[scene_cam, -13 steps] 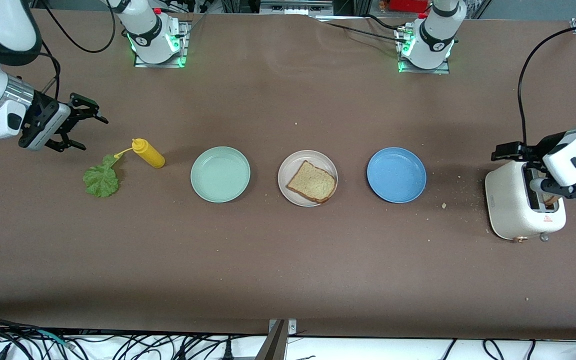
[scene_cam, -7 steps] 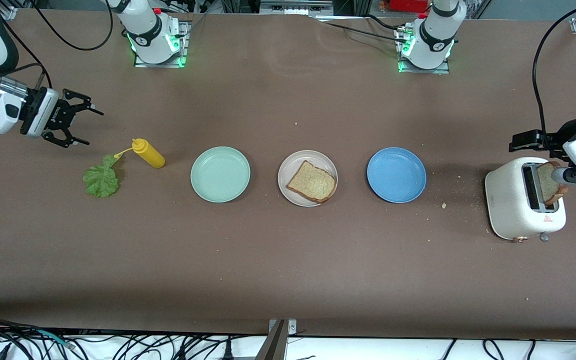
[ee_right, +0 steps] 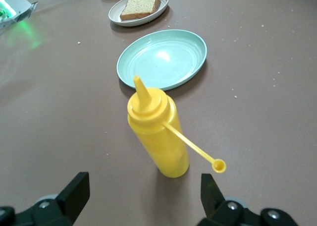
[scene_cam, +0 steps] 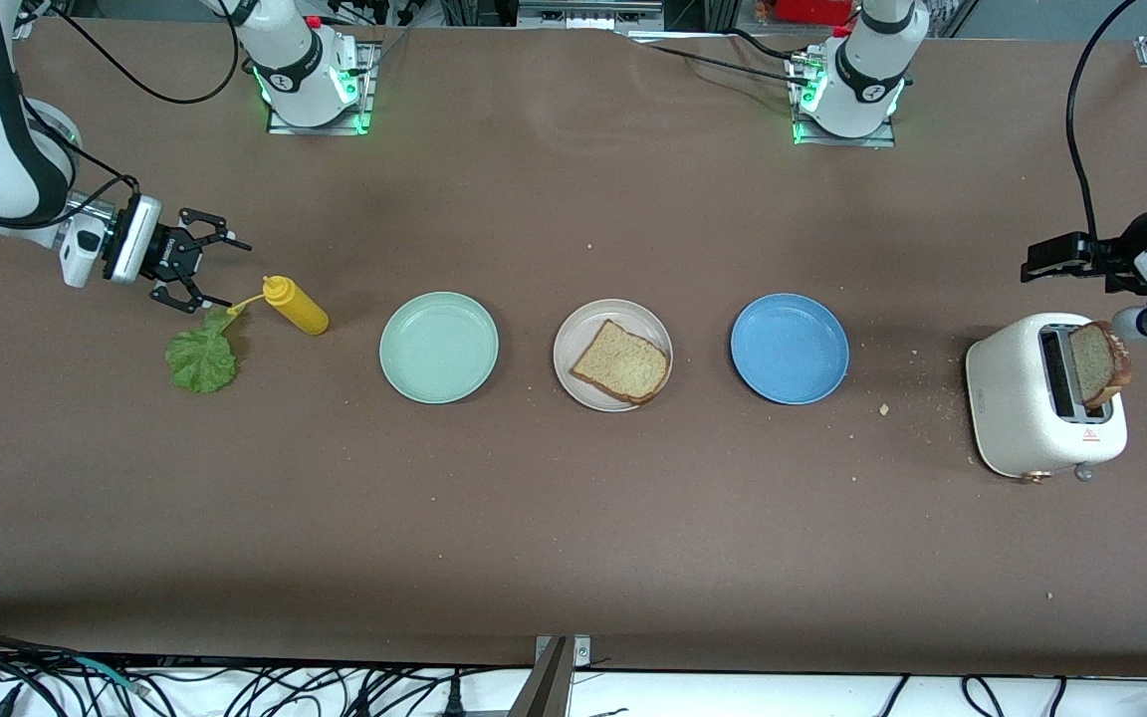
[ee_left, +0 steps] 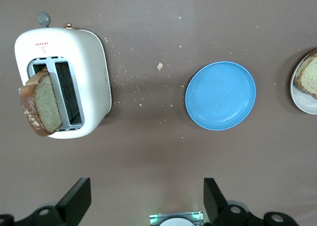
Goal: Make sandwich in beige plate with both arms
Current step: 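Reach the right gripper to the yellow bottle while the left gripper returns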
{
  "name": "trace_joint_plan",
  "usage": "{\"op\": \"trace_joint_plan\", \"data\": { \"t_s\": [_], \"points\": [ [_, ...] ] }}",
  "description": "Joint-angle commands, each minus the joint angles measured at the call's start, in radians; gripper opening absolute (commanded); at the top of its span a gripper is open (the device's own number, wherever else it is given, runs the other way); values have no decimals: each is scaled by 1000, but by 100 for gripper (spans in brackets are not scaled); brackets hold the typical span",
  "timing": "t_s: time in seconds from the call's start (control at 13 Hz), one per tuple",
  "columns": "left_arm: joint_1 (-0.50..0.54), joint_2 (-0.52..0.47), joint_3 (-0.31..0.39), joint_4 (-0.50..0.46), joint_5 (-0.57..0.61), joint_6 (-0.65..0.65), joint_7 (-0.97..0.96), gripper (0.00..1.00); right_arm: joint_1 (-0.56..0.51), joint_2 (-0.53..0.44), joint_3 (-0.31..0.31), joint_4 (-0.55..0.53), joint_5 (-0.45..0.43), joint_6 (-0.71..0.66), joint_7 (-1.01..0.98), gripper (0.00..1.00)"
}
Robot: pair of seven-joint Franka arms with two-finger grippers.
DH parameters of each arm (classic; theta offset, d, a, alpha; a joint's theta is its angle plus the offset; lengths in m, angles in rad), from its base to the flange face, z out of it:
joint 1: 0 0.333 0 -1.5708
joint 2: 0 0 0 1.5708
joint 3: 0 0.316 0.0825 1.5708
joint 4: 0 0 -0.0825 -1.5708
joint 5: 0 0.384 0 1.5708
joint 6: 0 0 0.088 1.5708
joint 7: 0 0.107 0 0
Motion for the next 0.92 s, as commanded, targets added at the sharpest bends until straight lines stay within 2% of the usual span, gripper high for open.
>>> {"op": "trace_joint_plan", "data": {
  "t_s": [0.0, 0.23, 0.38, 0.54, 0.69, 0.84],
  "points": [
    [-3, -25, 2, -7, 38, -18, -9, 100, -13, 57, -1, 12, 77, -50, -121, 99],
    [-3, -29, 4, -10, 38, -19, -9, 100, -42, 96, -1, 10, 88, -71, -175, 100],
    [-2, -31, 4, -10, 38, -19, -9, 100, -42, 126, -1, 12, 131, -87, -224, 100],
    [-2, -31, 4, -10, 38, -18, -9, 100, -40, 171, 2, 13, 201, -107, -269, 100],
    [1, -31, 6, -10, 38, -18, -9, 100, -40, 252, 3, 36, 295, -198, -333, 100],
    [5, -31, 6, -8, 38, -18, -8, 100, -42, 304, 3, 55, 334, -251, -373, 100]
  ]
}}
